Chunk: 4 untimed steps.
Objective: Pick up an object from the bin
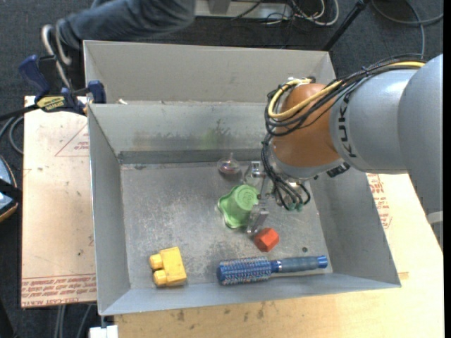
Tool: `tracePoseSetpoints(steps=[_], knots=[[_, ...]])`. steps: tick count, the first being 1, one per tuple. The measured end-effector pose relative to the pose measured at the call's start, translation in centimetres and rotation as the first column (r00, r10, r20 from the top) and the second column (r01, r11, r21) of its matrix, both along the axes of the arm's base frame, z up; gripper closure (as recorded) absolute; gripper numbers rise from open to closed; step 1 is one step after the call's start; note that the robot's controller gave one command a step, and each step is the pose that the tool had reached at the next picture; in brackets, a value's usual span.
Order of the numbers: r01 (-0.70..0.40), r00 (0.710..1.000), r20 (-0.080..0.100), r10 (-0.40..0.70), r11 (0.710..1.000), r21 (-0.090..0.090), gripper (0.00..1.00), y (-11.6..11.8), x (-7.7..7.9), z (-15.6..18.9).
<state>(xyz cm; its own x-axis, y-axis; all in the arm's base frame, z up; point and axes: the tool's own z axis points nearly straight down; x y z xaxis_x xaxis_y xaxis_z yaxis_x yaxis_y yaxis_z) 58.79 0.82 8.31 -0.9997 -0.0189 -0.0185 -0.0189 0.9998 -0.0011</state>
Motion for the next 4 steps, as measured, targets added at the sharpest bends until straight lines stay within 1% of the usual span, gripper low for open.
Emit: tracePoseSetpoints(steps=[1, 2, 3, 4], knots=[[0.073, 0.997, 0.002, -0.073, 0.997, 0.005, 1.00, 0.2, 1.1, 0.0], [0.130, 0.991, 0.014, -0.130, 0.992, 0.004, 1.00, 3.0, -0.5, 0.1], [0.129, 0.992, -0.007, -0.129, 0.992, 0.004, 1.00, 3.8, -0.2, 16.4], [0.298, 0.954, -0.023, -0.298, 0.954, 0.000, 1.00, 3.8, -2.2, 9.0]])
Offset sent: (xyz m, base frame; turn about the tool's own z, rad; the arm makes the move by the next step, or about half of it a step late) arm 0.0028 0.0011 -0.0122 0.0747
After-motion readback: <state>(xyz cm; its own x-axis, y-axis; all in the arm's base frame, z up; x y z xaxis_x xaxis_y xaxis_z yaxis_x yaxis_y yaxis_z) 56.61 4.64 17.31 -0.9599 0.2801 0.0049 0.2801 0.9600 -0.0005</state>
